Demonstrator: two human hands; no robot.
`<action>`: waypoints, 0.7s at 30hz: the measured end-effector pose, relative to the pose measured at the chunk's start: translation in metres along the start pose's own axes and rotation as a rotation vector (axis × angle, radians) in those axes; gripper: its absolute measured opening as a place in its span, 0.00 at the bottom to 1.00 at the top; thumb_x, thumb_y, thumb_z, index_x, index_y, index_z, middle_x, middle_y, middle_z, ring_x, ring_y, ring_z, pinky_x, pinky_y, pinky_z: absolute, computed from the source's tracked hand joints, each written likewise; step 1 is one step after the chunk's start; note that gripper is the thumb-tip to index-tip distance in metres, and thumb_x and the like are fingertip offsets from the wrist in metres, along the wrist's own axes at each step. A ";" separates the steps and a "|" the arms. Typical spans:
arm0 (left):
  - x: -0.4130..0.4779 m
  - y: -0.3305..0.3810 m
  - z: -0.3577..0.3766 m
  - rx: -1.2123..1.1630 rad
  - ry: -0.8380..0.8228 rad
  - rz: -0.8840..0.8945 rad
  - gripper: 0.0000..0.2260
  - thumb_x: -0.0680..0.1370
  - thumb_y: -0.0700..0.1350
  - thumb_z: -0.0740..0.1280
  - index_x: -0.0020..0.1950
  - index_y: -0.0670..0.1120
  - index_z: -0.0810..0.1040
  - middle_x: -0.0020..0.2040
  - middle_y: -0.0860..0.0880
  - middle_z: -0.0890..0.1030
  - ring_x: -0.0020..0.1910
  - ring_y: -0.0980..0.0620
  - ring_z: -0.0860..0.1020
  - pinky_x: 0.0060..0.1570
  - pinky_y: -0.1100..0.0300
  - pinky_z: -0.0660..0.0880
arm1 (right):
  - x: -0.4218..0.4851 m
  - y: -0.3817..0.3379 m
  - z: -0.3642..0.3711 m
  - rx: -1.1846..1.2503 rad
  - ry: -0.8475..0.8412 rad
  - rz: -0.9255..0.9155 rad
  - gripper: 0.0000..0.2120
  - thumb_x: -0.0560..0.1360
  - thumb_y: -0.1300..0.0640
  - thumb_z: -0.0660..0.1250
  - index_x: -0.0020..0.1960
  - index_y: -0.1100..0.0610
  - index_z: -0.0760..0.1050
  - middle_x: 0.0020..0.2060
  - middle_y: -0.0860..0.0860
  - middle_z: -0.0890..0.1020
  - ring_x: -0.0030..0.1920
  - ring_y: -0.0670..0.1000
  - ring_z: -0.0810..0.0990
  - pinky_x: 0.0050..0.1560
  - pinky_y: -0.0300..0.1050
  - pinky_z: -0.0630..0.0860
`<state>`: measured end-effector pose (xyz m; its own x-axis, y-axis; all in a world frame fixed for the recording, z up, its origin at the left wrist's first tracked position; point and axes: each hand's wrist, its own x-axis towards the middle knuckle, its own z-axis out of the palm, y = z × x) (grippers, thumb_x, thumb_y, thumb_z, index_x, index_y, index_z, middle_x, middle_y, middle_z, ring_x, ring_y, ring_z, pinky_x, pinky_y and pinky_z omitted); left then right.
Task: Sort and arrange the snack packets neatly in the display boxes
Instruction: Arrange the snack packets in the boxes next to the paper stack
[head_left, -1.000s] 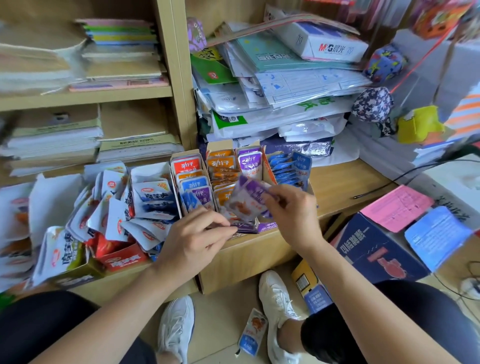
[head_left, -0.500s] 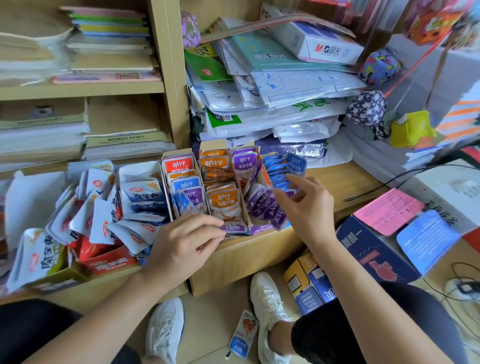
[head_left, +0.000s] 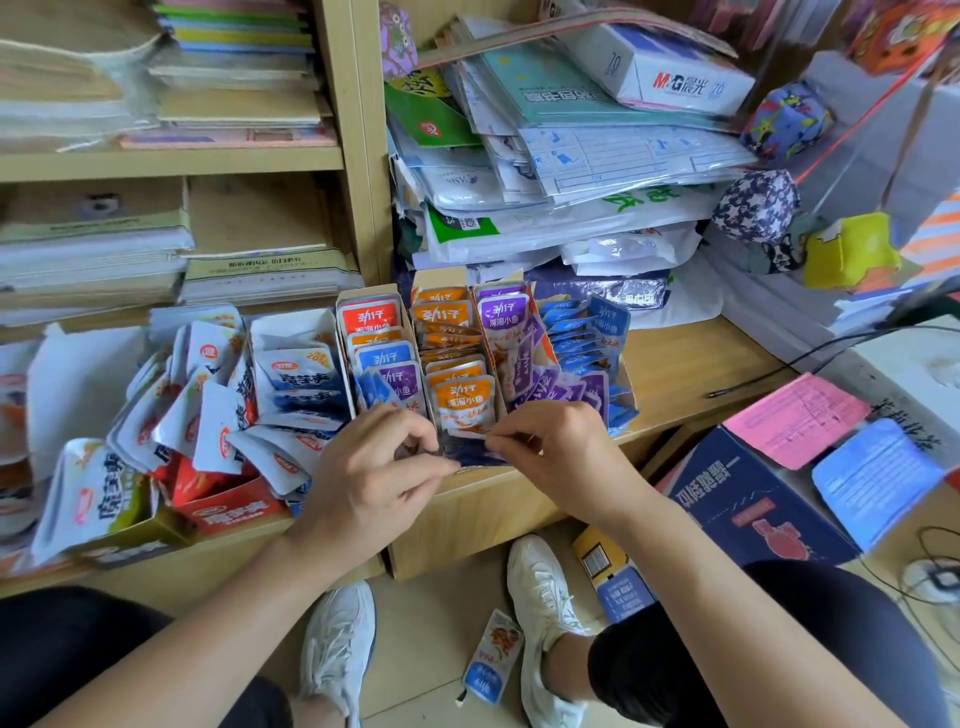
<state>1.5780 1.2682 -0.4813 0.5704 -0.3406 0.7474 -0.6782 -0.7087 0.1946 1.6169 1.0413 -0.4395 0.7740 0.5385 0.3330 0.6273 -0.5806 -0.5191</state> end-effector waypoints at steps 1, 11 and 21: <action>0.000 0.000 0.000 -0.004 -0.013 -0.010 0.02 0.75 0.39 0.75 0.43 0.43 0.87 0.43 0.46 0.81 0.41 0.47 0.78 0.37 0.53 0.76 | 0.001 0.002 -0.001 -0.007 0.018 0.021 0.05 0.77 0.59 0.71 0.46 0.59 0.84 0.39 0.49 0.85 0.40 0.45 0.81 0.41 0.41 0.78; 0.000 0.002 0.000 -0.021 -0.012 -0.035 0.02 0.76 0.39 0.75 0.47 0.41 0.86 0.50 0.45 0.81 0.45 0.50 0.81 0.42 0.55 0.81 | 0.004 0.010 -0.013 -0.005 0.179 0.148 0.02 0.76 0.63 0.72 0.47 0.59 0.82 0.39 0.49 0.85 0.39 0.47 0.84 0.37 0.42 0.80; -0.009 0.004 0.008 -0.074 -0.077 -0.003 0.04 0.78 0.41 0.73 0.50 0.43 0.87 0.45 0.49 0.85 0.41 0.52 0.83 0.38 0.56 0.81 | 0.009 0.008 -0.045 0.154 0.523 0.310 0.05 0.75 0.63 0.73 0.48 0.54 0.84 0.37 0.45 0.85 0.36 0.46 0.84 0.36 0.43 0.82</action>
<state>1.5740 1.2637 -0.4918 0.6045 -0.3870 0.6963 -0.7070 -0.6633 0.2452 1.6329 1.0133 -0.4052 0.8820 -0.0336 0.4700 0.3777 -0.5460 -0.7478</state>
